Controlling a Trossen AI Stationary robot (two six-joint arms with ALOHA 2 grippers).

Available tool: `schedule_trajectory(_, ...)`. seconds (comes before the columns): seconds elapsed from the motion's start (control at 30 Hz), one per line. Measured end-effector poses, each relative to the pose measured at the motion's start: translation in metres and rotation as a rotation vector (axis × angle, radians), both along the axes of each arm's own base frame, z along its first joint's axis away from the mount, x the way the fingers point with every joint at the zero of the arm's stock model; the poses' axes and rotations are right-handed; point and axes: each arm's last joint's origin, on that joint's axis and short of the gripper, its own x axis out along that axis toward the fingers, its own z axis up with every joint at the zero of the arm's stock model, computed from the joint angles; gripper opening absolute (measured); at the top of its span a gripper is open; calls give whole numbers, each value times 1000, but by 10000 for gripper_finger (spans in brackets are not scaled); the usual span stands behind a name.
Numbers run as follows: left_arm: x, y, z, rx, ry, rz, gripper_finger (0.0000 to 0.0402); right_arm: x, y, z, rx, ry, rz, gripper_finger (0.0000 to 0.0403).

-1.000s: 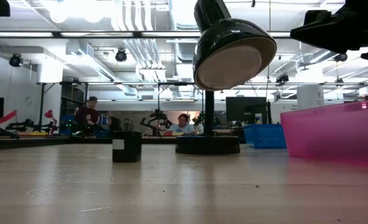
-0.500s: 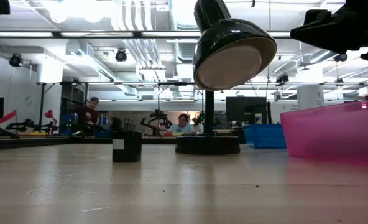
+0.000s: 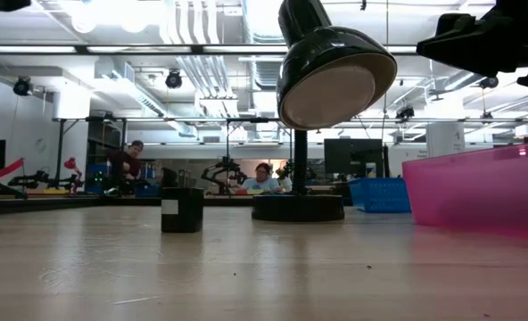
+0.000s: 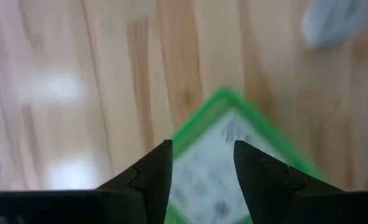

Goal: Pick and place items into bin
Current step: Put the white charger cable into the red bin

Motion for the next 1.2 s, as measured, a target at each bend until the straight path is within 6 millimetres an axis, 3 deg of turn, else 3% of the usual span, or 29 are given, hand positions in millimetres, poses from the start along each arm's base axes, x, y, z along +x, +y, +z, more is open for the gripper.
schedule_trajectory(0.23, 23, -11, 6, -107, -353, 139, 155, 0, 0, 0, 0, 0, 0, 54)
schedule_trajectory(0.4, 32, -19, 9, -261, -385, 179, 155, 0, 0, 0, 0, 1, 0, 54)
schedule_trajectory(0.73, 32, -53, 14, -826, -215, 333, 155, 0, 0, 0, -1, 2, 0, 54)
schedule_trajectory(1.0, 23, -64, -10, -744, -114, 426, 155, 0, 0, -1, -13, 5, 0, 54)
schedule_trajectory(1.2, 20, -69, -30, -697, 73, 475, 155, 0, 0, -1, -13, 6, 0, 54)
